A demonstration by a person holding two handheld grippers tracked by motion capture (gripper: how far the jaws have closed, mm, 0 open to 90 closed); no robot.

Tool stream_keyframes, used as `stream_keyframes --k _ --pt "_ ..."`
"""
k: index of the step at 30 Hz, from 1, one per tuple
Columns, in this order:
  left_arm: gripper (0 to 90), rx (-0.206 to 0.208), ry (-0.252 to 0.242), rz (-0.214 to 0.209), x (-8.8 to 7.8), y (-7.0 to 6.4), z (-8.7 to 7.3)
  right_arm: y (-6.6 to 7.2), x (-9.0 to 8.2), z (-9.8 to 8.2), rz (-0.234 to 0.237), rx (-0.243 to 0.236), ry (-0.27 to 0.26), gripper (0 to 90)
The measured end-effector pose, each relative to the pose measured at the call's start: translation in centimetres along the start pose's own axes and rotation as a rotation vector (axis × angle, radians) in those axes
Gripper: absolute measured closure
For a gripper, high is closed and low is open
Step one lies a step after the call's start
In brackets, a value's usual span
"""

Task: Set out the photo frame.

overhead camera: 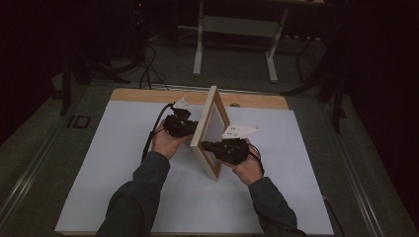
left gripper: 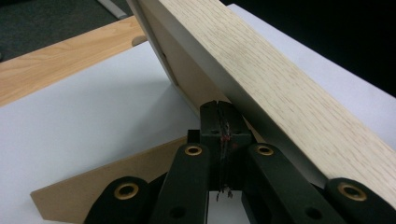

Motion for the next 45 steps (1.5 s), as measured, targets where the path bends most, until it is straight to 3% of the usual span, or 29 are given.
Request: stream_keyframes --k 6,11,16,24,33,36,45 --pt "89.1 0.004 -0.002 0.000 0.0 0.1 0.0 0.0 0.1 0.0 0.001 0.001 -0.004 90.0" --pt "83.2 -0.040 -0.039 0.035 -0.7 0.6 0.3 -0.1 0.1 0.0 -0.006 -0.003 -0.002 90.0" --pt "78.7 -0.093 -0.107 0.040 -1.9 0.9 0.7 -0.2 0.0 -0.1 -0.011 -0.003 -0.001 90.0" --pt "69.0 -0.134 -0.152 0.022 -3.4 0.7 0.9 -0.6 -0.3 -0.4 -0.024 0.004 0.000 89.6" --pt "59.1 -0.153 -0.185 0.019 -4.6 0.2 0.9 -1.5 -1.2 -0.8 -0.045 0.019 -0.012 86.7" --pt "55.1 -0.148 -0.178 0.034 -4.7 -0.1 0.8 -1.8 -1.5 -1.0 -0.055 0.027 -0.013 85.7" --pt "48.3 -0.159 -0.168 0.017 -5.0 -0.7 0.5 -2.7 -2.1 -1.5 -0.078 0.048 -0.016 78.7"
Point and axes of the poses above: each handheld gripper's, and its own axes: x roughly forward along the jaws, z roughly out of its top, y roughly to its left, the point moved 7 cm from there along x, roughly forward along the jaws, and after that the axes turned 5 degrees about y, right-handed, at the moved point
